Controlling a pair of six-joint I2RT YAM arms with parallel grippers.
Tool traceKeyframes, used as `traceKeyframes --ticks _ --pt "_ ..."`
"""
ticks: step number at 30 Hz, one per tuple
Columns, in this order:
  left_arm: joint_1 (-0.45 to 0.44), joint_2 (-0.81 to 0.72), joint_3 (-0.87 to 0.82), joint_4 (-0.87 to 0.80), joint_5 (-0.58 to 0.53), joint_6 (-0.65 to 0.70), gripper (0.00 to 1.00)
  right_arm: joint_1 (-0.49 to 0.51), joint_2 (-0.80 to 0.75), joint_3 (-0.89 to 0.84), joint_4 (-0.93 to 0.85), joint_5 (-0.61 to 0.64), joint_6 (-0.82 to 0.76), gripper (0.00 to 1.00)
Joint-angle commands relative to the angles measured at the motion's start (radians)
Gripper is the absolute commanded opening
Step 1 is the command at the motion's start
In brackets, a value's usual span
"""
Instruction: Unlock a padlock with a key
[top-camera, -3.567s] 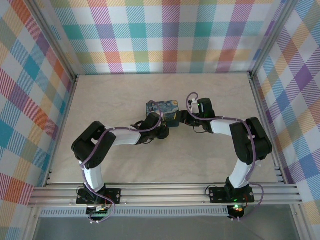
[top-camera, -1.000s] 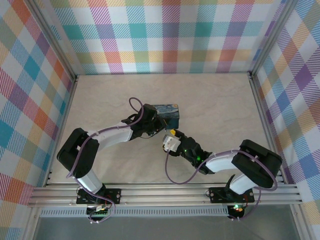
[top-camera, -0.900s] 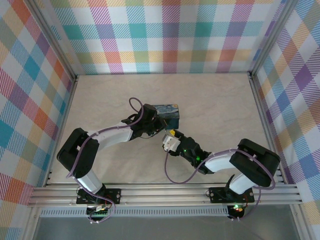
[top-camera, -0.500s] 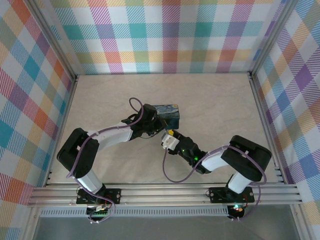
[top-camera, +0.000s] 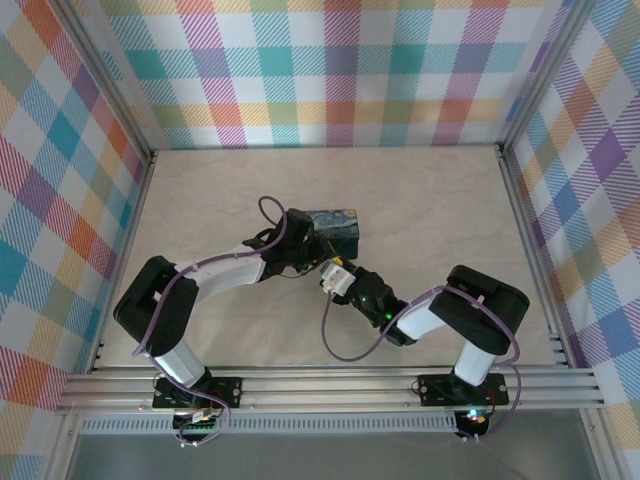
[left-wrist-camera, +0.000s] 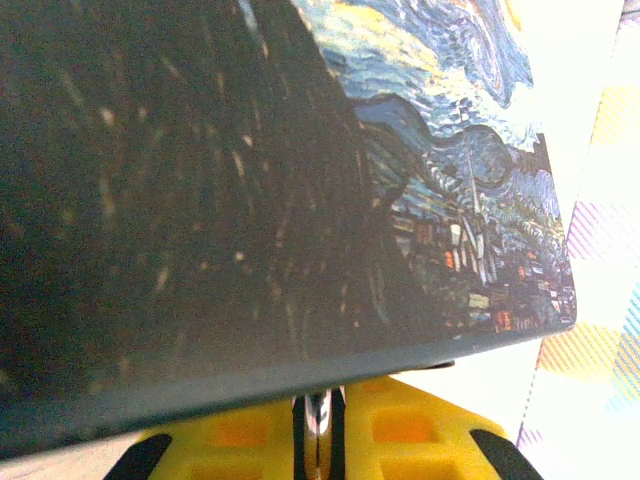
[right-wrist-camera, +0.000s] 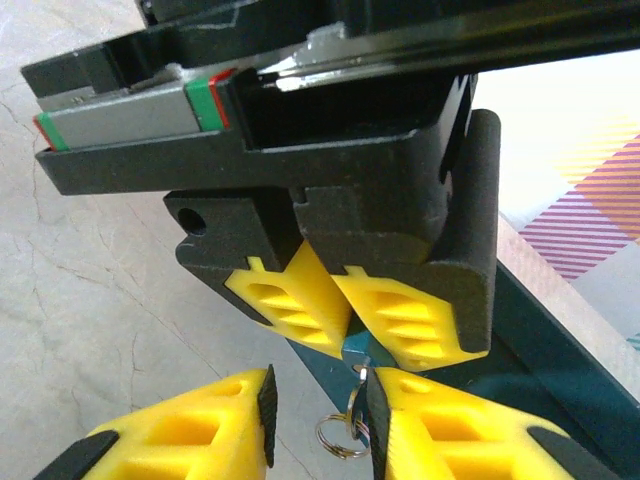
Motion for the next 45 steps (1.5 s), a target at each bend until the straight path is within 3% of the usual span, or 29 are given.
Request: traceKeyframes --ticks 1,13,24,31,38,45 --pt "0.006 -0.039 -0.007 0.019 0.017 -0.006 0.0 -0.007 0.014 0.015 0.047 0.024 0.033 0.29" --pt "0.007 -0.041 -0.01 0.021 0.015 -0.008 0.0 -0.015 0.048 0.011 0.064 0.073 0.08 0.19" --pt "0.006 -0.039 -0.019 0.031 0.018 -0.012 0.0 -0.029 0.017 0.031 -0.012 0.038 0.169 0.0" --pt "0.0 -0.029 -0.031 0.05 0.017 -0.023 0.0 -0.055 -0.012 0.058 -0.125 -0.074 0.363 0.0" --pt "-0.006 -0.015 -0.039 0.069 0.015 -0.032 0.0 -0.103 0.018 0.036 -0.069 -0.178 0.576 0.0" --pt "-0.009 -0.004 -0.044 0.074 0.001 -0.029 0.0 -0.115 0.058 0.048 -0.078 -0.215 0.603 0.0"
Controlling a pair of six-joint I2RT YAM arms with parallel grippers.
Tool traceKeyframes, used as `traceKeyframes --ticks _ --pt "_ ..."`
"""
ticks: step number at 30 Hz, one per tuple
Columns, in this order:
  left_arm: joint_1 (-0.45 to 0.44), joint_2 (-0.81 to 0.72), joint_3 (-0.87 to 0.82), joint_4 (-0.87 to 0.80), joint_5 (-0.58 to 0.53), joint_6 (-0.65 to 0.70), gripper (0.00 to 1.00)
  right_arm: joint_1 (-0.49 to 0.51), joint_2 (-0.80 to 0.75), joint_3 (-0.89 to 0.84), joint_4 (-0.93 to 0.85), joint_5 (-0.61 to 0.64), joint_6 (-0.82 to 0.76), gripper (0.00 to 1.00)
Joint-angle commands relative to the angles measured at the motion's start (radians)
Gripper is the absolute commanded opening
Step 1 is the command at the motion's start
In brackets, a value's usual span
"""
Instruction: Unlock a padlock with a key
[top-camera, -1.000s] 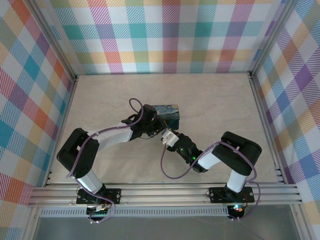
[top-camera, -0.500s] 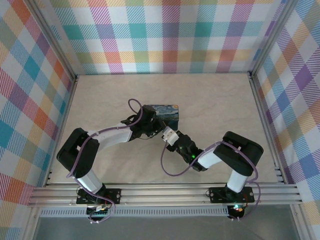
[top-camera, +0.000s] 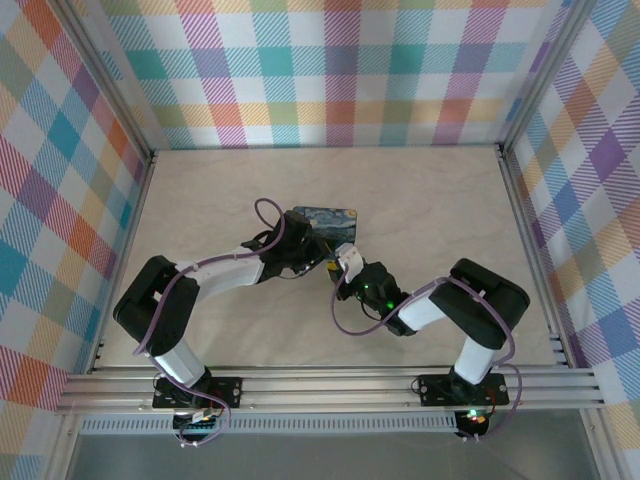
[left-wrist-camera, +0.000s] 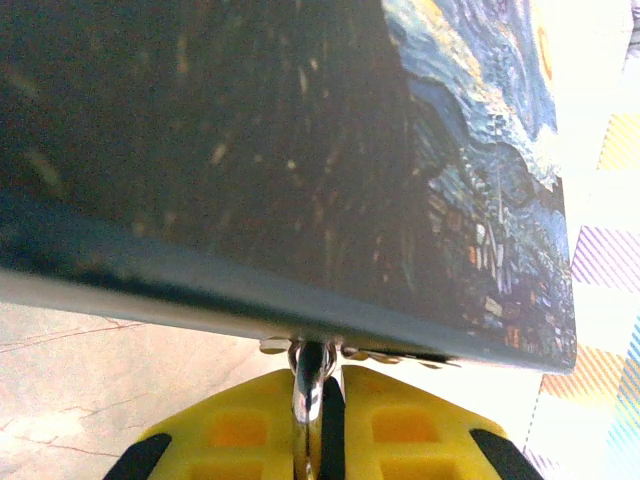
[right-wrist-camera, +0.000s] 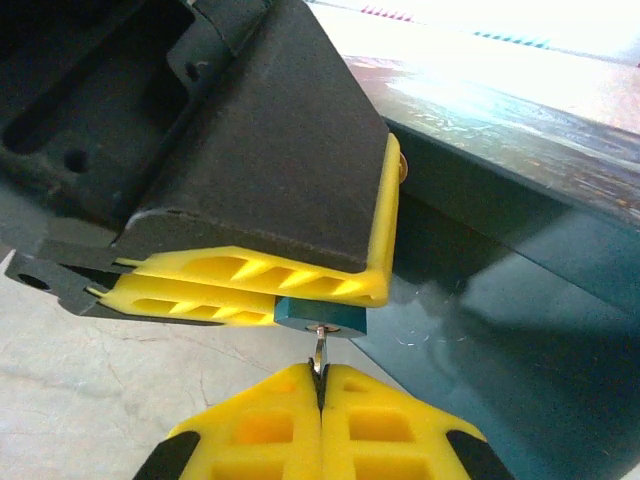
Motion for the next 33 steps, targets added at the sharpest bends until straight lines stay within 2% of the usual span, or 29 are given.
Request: traceKeyframes --ticks 1,7,11,16,17,19,24,28,33 --pt "-0.013 -0.003 -0.011 0.043 0.02 -0.004 0.03 -0.009 0.045 0.017 -0.002 -0.022 0.061 0.0" --pt "-0.013 -0.011 -0.021 0.027 -0.017 0.026 0.34 -0.035 0.099 -0.006 0.041 -0.089 0.131 0.0" --pt "-0.01 -0.036 -0.009 -0.043 -0.053 0.063 0.45 -0.061 0.114 -0.015 0.042 -0.144 0.172 0.0" --pt "0.005 -0.084 0.0 -0.126 -0.097 0.112 0.52 -0.107 0.142 -0.032 0.084 -0.218 0.262 0.0" --pt "0.01 -0.1 0.008 -0.161 -0.119 0.128 0.57 -0.12 0.145 -0.036 0.094 -0.248 0.286 0.0" --pt "0.025 -0.127 0.022 -0.221 -0.148 0.169 0.58 -0.138 0.141 -0.041 0.097 -0.278 0.324 0.0" --pt "0.091 -0.207 0.073 -0.362 -0.219 0.279 0.67 -0.189 0.084 -0.029 -0.019 -0.355 0.414 0.0" --pt "0.177 -0.213 0.096 -0.367 -0.187 0.36 0.74 -0.241 0.094 0.002 -0.077 -0.477 0.484 0.0" --pt "0.248 -0.135 0.129 -0.269 -0.049 0.433 0.79 -0.307 0.16 0.028 -0.053 -0.596 0.577 0.0"
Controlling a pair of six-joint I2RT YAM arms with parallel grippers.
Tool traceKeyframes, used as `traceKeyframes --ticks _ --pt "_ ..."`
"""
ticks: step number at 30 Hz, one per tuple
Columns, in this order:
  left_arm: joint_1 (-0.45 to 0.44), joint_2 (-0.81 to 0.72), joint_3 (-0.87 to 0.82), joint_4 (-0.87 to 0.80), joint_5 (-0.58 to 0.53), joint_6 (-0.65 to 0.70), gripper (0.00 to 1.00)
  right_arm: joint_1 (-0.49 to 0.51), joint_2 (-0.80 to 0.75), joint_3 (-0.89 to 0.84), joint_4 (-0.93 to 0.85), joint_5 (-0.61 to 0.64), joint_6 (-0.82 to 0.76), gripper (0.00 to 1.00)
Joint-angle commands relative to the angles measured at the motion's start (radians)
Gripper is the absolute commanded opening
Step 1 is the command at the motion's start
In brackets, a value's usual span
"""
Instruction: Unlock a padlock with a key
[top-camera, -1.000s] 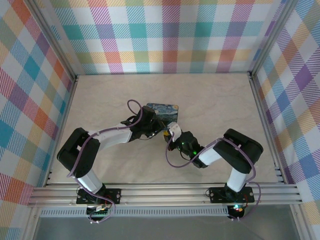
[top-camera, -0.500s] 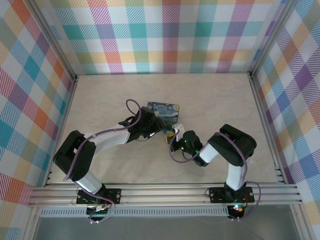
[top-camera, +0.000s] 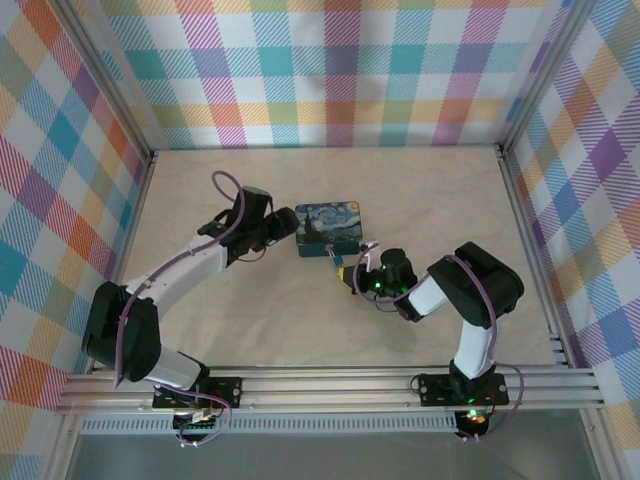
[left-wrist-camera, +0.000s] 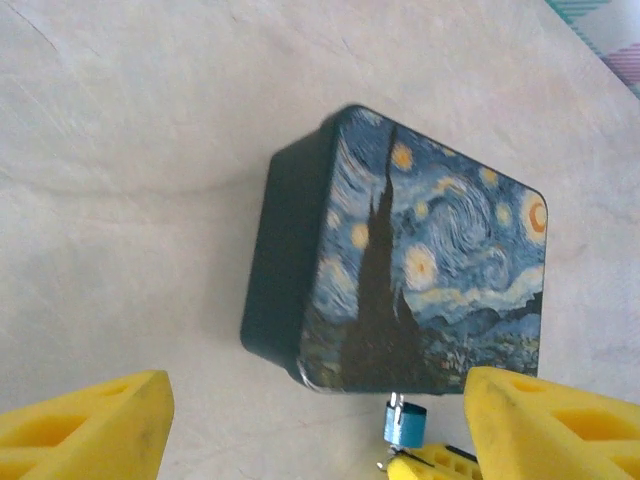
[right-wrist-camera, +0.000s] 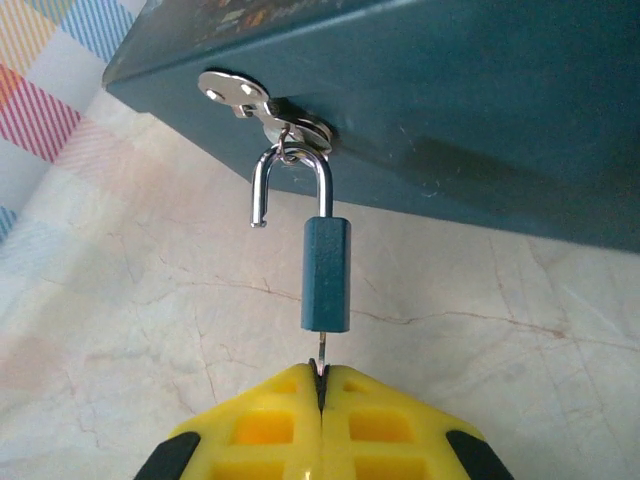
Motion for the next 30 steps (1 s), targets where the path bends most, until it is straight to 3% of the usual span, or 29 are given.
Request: traceKeyframes --ticks 1,10,20,30 --pt "0.023 0.072 0.046 0.04 0.09 0.112 0.79 -0.044 0.054 0.019 0.003 -0.124 0.116 0.0" --pt "0.032 0.304 0.149 0.083 0.177 0.156 0.78 -0.102 0.117 0.034 0.032 -0.208 0.21 0.0" --pt "0.031 0.35 0.074 0.104 0.121 0.149 0.75 -0.141 0.081 -0.029 0.05 -0.174 0.226 0.31" --pt "0.02 0.296 -0.092 0.174 0.128 0.111 0.74 -0.188 -0.017 -0.066 0.108 -0.237 0.226 0.55"
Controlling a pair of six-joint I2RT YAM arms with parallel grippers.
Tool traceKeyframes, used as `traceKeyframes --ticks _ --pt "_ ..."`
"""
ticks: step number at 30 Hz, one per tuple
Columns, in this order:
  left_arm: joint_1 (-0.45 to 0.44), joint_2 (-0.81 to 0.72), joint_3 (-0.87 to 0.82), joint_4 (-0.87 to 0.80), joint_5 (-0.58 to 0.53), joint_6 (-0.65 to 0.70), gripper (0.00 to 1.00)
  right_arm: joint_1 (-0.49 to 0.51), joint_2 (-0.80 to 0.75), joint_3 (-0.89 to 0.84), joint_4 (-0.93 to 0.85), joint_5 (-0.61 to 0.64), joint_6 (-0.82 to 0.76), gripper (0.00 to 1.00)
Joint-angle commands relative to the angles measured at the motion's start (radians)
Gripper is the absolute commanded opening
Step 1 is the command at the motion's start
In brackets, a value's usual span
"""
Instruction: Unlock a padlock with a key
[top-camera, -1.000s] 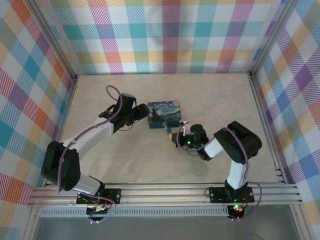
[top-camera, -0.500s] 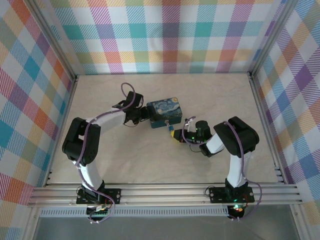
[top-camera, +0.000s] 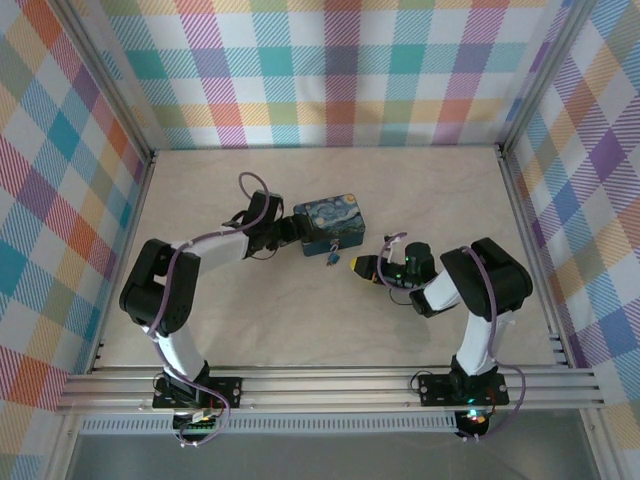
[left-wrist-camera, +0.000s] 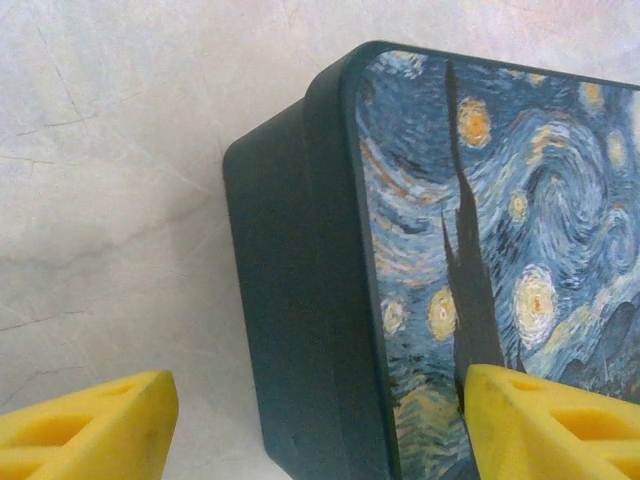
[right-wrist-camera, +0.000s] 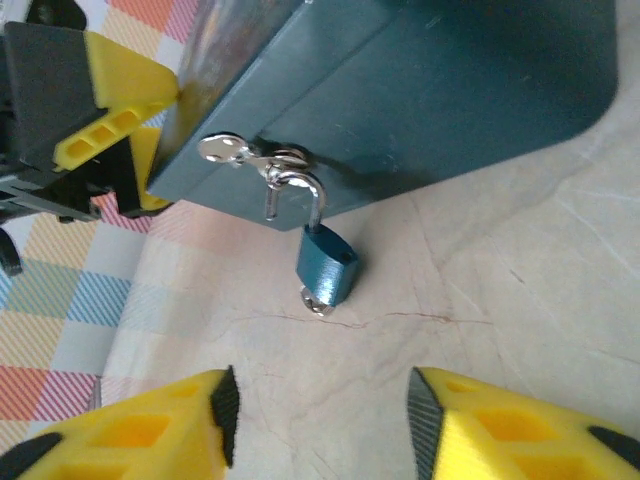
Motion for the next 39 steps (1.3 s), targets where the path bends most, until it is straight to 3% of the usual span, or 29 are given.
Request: traceKeyframes --ticks 1,9,39 --pt "-0.006 -0.002 -0.082 -0.105 -0.025 -0.002 0.74 -0.006 -0.012 -0.012 0.014 -0.025 0.008 0.58" --pt "-0.042 -0.072 -0.154 -0.1 -0.063 -0.031 0.74 -0.004 0.049 0.026 0.136 -0.054 0.119 0.69" --pt "-0.067 -0.035 -0.128 -0.101 -0.066 -0.069 0.74 0.072 0.231 0.29 0.015 -0.107 0.055 0.75"
